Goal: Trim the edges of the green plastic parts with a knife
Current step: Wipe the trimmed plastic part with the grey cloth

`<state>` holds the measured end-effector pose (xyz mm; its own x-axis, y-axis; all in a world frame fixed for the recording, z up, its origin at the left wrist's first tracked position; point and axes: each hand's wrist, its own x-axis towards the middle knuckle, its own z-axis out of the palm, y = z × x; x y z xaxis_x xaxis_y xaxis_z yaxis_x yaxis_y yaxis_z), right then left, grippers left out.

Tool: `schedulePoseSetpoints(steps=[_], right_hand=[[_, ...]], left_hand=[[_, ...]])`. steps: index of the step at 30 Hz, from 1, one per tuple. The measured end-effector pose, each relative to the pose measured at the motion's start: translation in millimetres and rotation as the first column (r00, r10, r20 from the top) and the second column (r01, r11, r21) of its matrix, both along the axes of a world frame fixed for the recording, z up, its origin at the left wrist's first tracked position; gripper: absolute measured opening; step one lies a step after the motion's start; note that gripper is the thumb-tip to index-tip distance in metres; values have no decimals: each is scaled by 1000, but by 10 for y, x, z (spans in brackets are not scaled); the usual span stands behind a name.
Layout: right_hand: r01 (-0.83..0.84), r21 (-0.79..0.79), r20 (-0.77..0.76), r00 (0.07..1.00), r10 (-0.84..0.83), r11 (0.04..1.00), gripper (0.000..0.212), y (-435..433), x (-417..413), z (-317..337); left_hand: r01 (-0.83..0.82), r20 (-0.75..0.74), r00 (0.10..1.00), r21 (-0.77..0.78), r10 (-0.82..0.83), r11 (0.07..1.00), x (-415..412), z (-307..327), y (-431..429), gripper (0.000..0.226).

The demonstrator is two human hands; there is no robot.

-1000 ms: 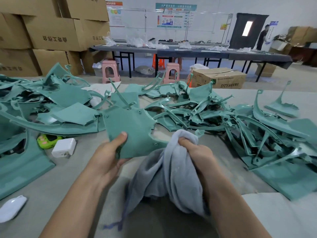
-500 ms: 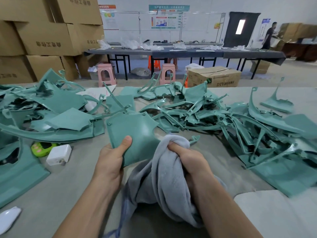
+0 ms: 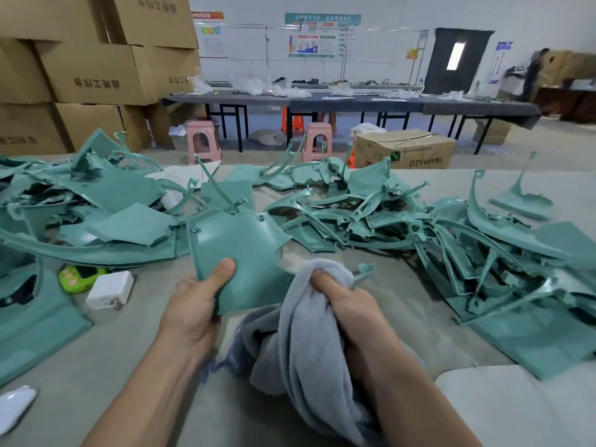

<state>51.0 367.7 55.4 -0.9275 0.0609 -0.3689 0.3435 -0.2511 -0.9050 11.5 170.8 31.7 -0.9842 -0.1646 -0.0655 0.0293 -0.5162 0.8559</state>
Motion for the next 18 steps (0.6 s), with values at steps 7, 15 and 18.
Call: schedulePoseSetpoints(steps=[7,15,18], right_hand=[[-9,-67,-71,997,4,998,33,-13,26,21],[261,-183,-10,963,-268,948,34,502,-82,79],[377,-21,5,926,-377,926,40,560,-75,50]], left_hand=[[24,39,999,20,-25,1000,33,-15,100,40],[-114,-48,991,233,128,966,-17,120,-240,17],[-282,-24,958,122,287,952,-54,94,-287,11]])
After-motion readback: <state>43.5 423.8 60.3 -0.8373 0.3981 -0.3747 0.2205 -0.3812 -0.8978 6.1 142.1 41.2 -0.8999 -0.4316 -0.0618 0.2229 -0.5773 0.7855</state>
